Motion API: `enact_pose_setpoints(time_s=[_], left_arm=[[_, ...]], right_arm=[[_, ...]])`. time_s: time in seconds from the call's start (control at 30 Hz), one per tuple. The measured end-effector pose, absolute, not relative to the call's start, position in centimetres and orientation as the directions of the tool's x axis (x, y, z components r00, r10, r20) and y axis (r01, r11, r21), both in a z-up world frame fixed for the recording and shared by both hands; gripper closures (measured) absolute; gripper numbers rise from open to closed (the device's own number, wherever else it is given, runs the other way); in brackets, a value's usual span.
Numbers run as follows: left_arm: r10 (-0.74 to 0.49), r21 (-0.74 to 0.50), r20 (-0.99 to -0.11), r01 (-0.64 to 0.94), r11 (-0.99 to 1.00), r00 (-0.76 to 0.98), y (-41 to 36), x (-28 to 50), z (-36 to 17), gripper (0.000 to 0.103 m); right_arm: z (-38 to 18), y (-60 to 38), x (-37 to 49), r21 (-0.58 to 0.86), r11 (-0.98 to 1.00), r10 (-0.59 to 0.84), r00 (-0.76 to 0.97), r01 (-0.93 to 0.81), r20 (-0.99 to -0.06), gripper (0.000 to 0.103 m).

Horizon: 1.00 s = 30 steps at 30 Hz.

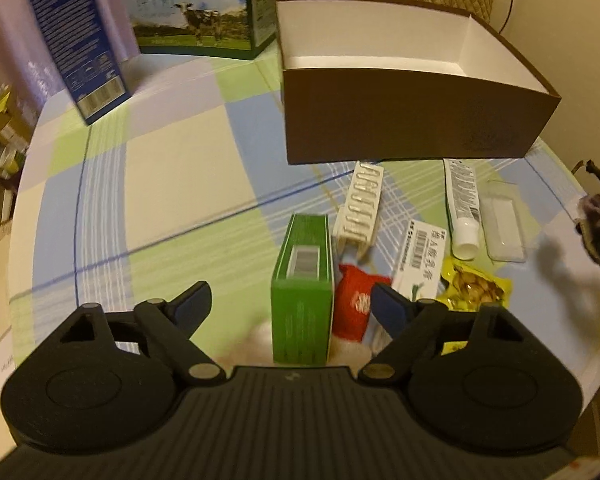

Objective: Organize objects
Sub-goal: 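Lift the scrunchie with the right tool while the left tool grasps the green medicine box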

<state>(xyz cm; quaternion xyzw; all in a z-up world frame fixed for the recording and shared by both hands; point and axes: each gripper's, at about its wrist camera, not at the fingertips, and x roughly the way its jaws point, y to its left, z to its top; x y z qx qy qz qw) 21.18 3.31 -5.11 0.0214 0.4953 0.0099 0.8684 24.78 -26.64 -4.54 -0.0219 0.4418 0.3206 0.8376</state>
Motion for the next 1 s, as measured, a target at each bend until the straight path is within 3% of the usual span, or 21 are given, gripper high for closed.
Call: enact_pose_setpoints(time_s=[0.1,0.33,0.5,1.0], left_arm=[[0.026,0.051,-0.876,0.038,0.998,0.483,3.1,22.9,-5.4,0.033],[0.034,0.078,-0.920,0.099,0.992,0.391,2.2,25.4,-6.5,0.039],[0.049,0.086,-0.941,0.097,0.992,0.336,1.9,26.4,-7.4,0.075],[0.096,0.067,-0.860,-0.077,0.995,0.501,1.8,24.2,-2.4,0.077]], right_arm=[[-4.5,-27.4,25.8,0.253,0.802,0.512,0.406,-0.541,-0.757,0.089],[-4.7,-28.5,27.8,0.261,0.808,0.510,0.404,-0.528,-0.760,0.089],[-4.7,-29.1,28.8,0.265,0.807,0.512,0.402,-0.528,-0.759,0.089],[-3.0,-28.8,32.0,0.294,0.738,0.590,0.370,-0.607,-0.718,0.089]])
